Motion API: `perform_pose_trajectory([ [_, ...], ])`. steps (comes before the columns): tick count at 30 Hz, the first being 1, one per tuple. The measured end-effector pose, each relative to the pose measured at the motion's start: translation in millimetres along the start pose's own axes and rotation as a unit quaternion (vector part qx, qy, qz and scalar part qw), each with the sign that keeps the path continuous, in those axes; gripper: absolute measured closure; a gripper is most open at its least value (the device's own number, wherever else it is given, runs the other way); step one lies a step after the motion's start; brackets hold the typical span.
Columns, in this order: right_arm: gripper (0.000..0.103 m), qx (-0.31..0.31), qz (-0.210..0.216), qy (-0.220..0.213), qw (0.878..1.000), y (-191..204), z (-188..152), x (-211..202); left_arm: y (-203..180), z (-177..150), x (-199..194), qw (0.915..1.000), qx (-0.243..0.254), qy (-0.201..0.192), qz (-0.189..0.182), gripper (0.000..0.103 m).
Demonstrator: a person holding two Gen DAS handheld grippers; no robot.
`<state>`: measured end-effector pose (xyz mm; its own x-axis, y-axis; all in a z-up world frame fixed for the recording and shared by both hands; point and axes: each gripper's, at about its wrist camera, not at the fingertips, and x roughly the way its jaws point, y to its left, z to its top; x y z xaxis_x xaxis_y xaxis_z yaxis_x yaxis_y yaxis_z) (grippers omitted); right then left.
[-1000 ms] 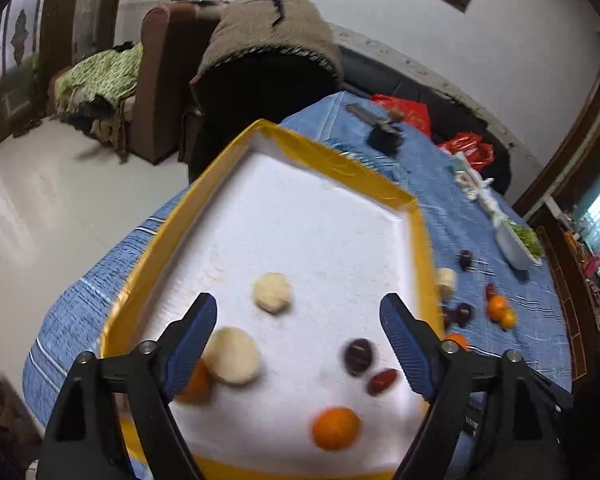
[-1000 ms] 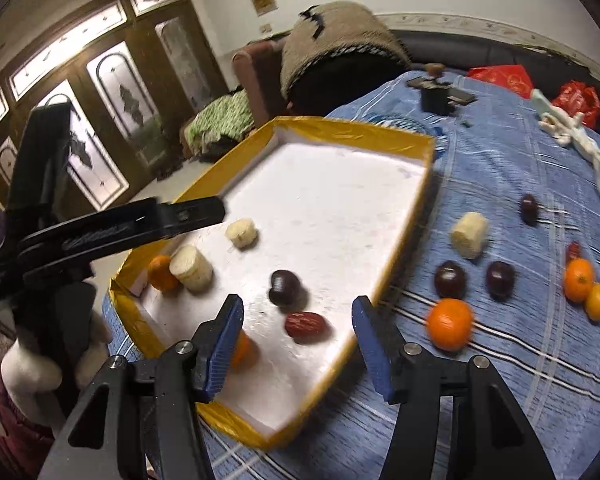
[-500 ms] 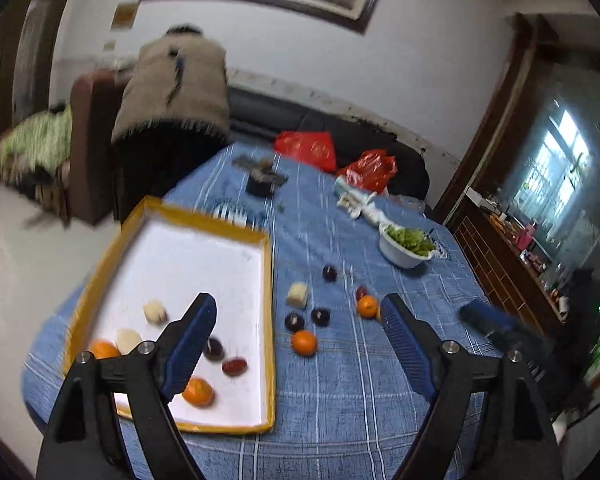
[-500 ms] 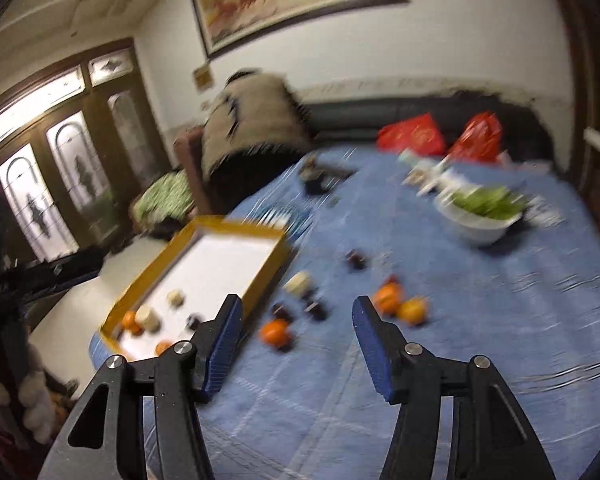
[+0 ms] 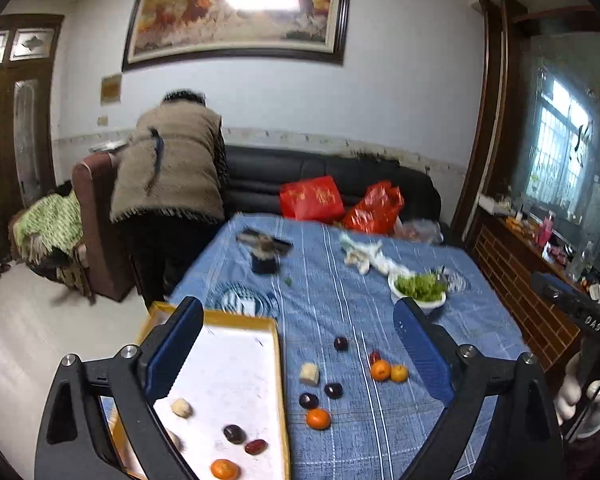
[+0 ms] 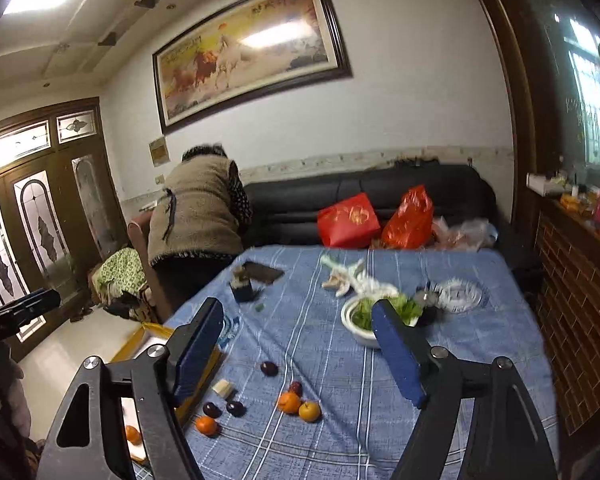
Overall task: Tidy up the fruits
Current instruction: 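Move both tools back over the tangerines on the tablecloth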
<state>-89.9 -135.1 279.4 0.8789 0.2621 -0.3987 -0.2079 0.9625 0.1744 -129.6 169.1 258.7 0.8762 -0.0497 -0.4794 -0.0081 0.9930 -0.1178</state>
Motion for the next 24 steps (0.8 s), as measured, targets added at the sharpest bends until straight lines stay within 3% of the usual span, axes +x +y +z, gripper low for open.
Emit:
perform_pose_trajectory([
  [5, 0.022, 0.024, 0.02, 0.075, 0.997, -12, -46, 60, -10, -46, 76, 0.995, 0.002, 0.096, -0.027, 0.007],
  [7, 0.031, 0.028, 0.03, 0.112, 0.993, -12, -68, 89, -16, -70, 106, 0.9907, 0.014, 0.13, -0.037, 0.007],
  [12, 0.044, 0.006, 0.055, 0.195, 0.979, -1, -112, 158, -36, -121, 151, 0.9791, 0.065, 0.185, -0.054, 0.035],
  [20, 0.044, -0.042, 0.041, 0.25, 0.966, 12, -135, 225, -41, -160, 197, 0.9613, 0.085, 0.258, -0.044, 0.038],
  [24, 0.044, -0.073, 0.022, 0.258, 0.963, 14, -144, 237, -45, -170, 203, 0.9573, 0.115, 0.264, -0.02, 0.038],
])
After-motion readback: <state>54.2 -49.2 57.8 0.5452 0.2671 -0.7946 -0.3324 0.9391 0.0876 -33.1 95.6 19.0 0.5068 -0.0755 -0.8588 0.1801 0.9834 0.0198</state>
